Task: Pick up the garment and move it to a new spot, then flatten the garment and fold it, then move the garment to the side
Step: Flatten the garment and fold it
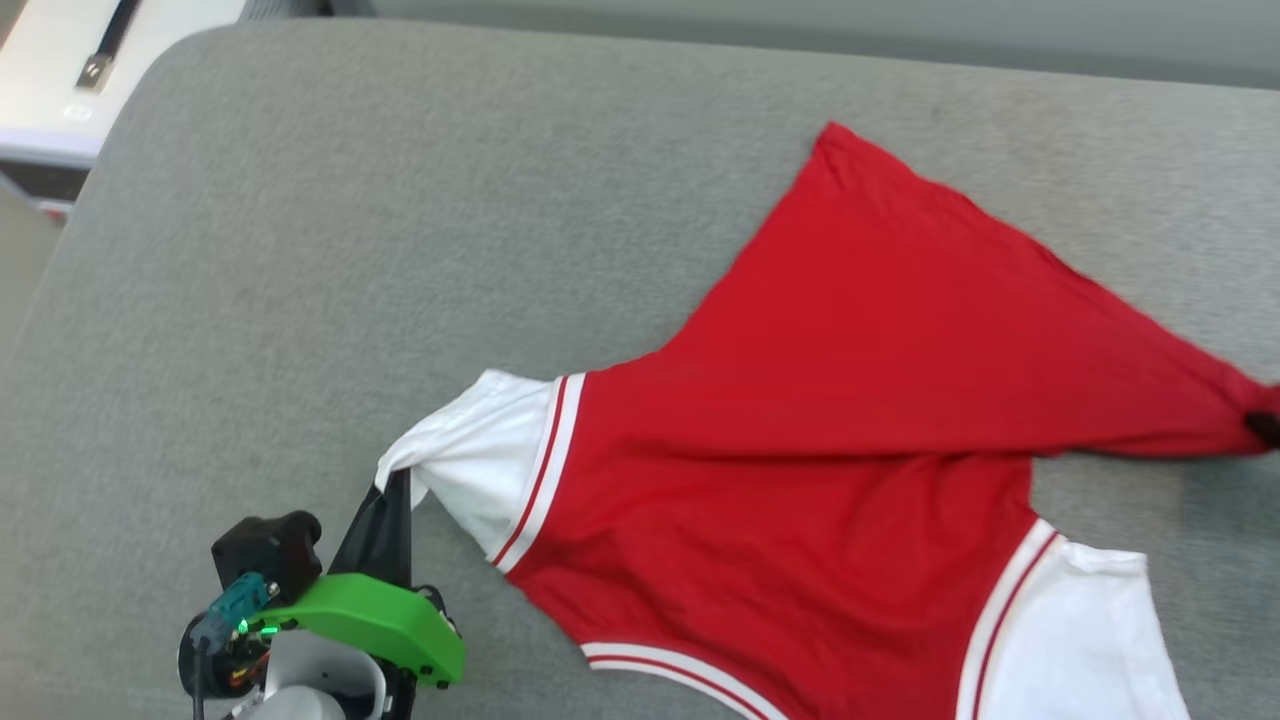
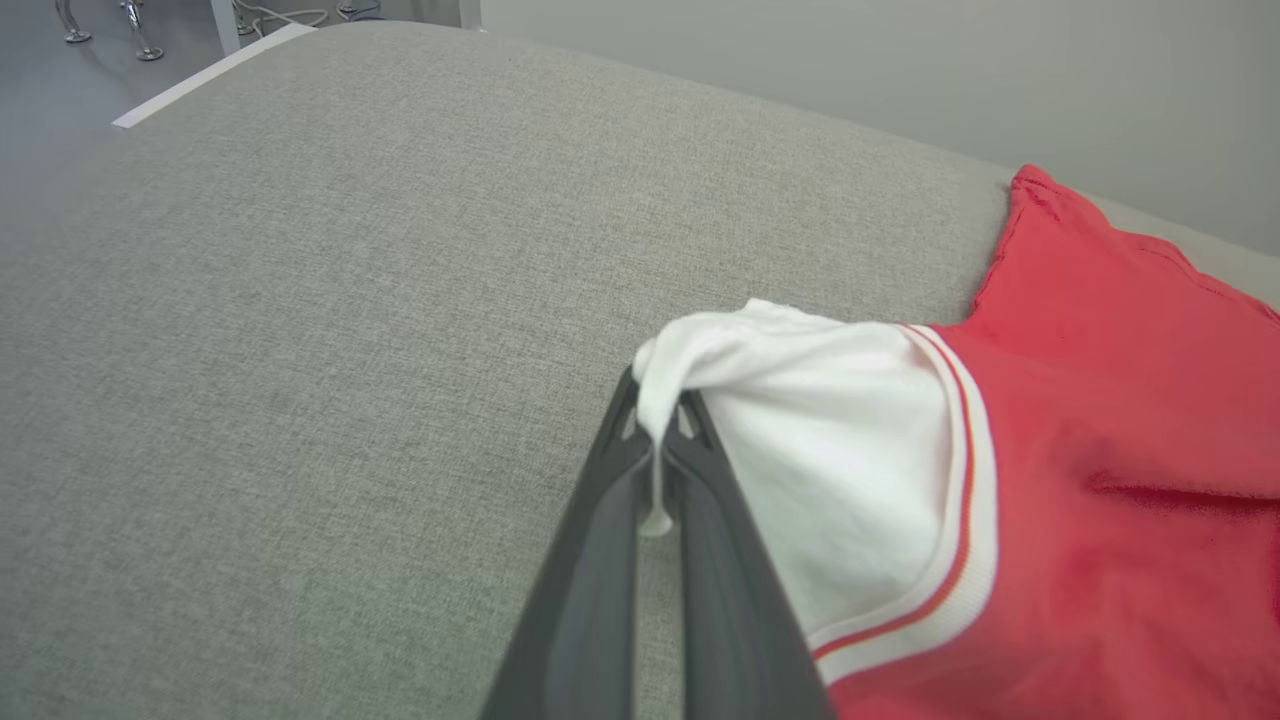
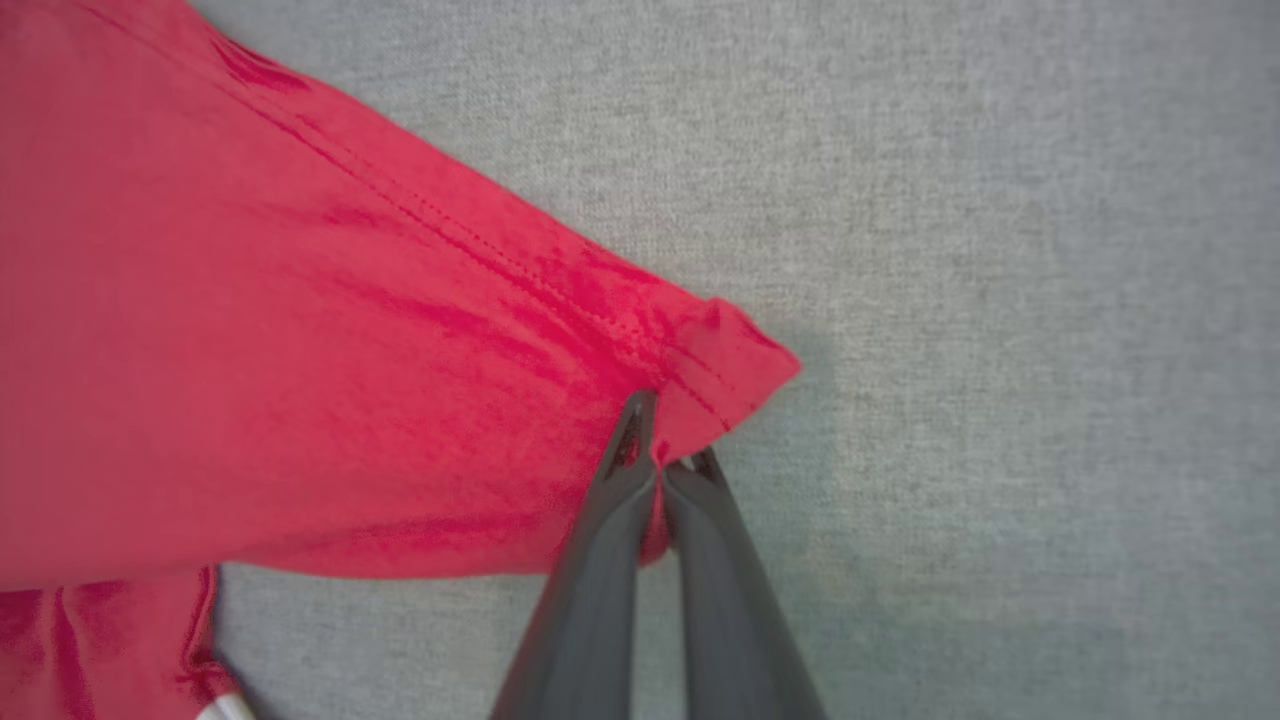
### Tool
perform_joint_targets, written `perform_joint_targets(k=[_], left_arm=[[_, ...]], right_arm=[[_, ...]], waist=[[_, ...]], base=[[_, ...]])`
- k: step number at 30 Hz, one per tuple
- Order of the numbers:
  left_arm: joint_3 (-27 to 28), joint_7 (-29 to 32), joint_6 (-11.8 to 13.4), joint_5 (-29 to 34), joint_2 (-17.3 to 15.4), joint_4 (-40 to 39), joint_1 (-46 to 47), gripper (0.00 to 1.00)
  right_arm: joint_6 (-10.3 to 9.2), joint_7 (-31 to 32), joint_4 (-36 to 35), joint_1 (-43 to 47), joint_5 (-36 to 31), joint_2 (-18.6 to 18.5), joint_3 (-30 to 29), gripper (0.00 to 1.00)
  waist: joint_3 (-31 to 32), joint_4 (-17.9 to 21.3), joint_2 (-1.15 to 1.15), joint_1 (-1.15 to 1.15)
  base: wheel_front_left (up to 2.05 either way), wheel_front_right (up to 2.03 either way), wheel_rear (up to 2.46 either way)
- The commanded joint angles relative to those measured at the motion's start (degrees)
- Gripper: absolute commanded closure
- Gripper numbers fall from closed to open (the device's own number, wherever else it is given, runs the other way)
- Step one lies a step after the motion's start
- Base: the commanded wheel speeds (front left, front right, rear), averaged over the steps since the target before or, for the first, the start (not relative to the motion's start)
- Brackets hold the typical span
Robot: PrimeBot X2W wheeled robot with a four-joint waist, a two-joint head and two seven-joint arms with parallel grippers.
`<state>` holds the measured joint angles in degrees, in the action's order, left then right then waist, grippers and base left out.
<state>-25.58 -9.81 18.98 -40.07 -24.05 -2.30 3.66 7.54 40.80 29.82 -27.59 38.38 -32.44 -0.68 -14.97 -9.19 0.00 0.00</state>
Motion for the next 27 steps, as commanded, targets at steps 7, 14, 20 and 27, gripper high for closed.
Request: perform_joint_targets(k=[7, 14, 20, 27], left_arm=[[1.4, 0.8, 1.1, -1.8, -1.8, 1.0, -3.1, 1.0], [2.2, 0.9, 1.2, -3.4, -2.2, 2.7, -5.3, 1.0], [2.6, 0.5, 0.7, -4.3, -2.2, 4.0, -6.1, 1.0], [2.8, 0.2, 0.4, -4.8, -2.3, 4.8, -6.3, 1.0]], right_arm=[[-0.05, -2.6, -5.8, 12.8, 0.8, 3.2, -7.1, 1.0], [-0.05, -3.3, -13.2, 26.0, -0.1, 9.6, -14.7, 1.0], [-0.05, -2.2, -19.4, 35.9, -2.8, 17.3, -20.2, 1.0], [-0.05, -2.2, -23.1, 38.8, -5.2, 23.5, -21.1, 0.0]], waist=[[6.5, 7.2, 0.0, 0.0], [8.3, 8.9, 0.0, 0.0], [9.1, 9.1, 0.0, 0.0], [8.9, 9.5, 0.0, 0.0]], base=[[0.0, 0.0, 0.0], [0.0, 0.0, 0.0], [0.0, 0.0, 0.0], [0.0, 0.0, 0.0]])
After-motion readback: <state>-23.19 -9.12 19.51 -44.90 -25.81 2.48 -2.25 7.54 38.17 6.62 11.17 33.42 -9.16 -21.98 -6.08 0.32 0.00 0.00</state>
